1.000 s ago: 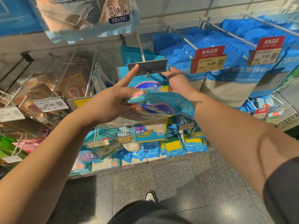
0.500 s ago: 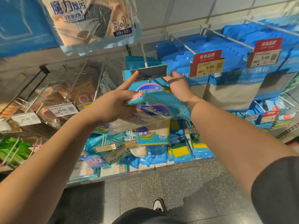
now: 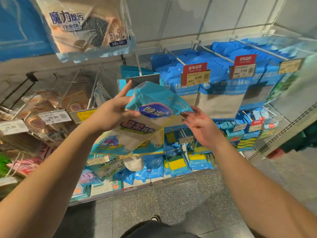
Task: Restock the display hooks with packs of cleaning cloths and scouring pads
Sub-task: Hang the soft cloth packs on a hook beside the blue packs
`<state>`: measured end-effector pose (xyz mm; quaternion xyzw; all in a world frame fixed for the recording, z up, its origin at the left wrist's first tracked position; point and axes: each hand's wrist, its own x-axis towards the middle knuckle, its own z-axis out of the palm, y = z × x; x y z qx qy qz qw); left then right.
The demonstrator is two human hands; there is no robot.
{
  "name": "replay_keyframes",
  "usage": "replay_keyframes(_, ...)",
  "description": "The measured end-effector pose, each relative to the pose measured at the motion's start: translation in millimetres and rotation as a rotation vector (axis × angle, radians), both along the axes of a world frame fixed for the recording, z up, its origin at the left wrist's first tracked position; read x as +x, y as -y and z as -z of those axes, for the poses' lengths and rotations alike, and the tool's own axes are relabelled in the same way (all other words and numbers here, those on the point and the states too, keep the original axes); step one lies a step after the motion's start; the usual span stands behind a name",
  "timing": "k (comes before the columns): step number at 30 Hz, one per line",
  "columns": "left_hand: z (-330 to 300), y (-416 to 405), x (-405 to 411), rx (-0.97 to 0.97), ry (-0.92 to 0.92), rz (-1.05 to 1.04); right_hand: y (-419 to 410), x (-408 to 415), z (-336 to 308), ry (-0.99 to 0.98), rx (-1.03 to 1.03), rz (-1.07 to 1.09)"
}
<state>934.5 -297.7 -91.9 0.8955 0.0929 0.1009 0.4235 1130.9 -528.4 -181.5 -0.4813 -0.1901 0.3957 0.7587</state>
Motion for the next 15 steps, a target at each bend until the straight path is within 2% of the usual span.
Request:
replay_keyframes(2,2.1,5.0,0.6,-0.04,0.001,0.003,-3.5,-6.0,-10.5,0.032,0.022,-0.003)
replay_keyframes(4,3.2,10.3,1.9,-0.069,-0.006,-0.019,-12.6,-10.9,-19.5,0.029,-0.007,0.11)
replay_keyframes(7,3.6,16.6,4.5,-0.079,-0.01,-0.035,-27.0,-17.2,-24.2,-0.076,0.019,0.226)
replay_keyframes(15,12.7,11.5,10.8,-0.016,-0.002,0.042,-34.3,-12.9,-37.1,-0.142,0.073,0.302)
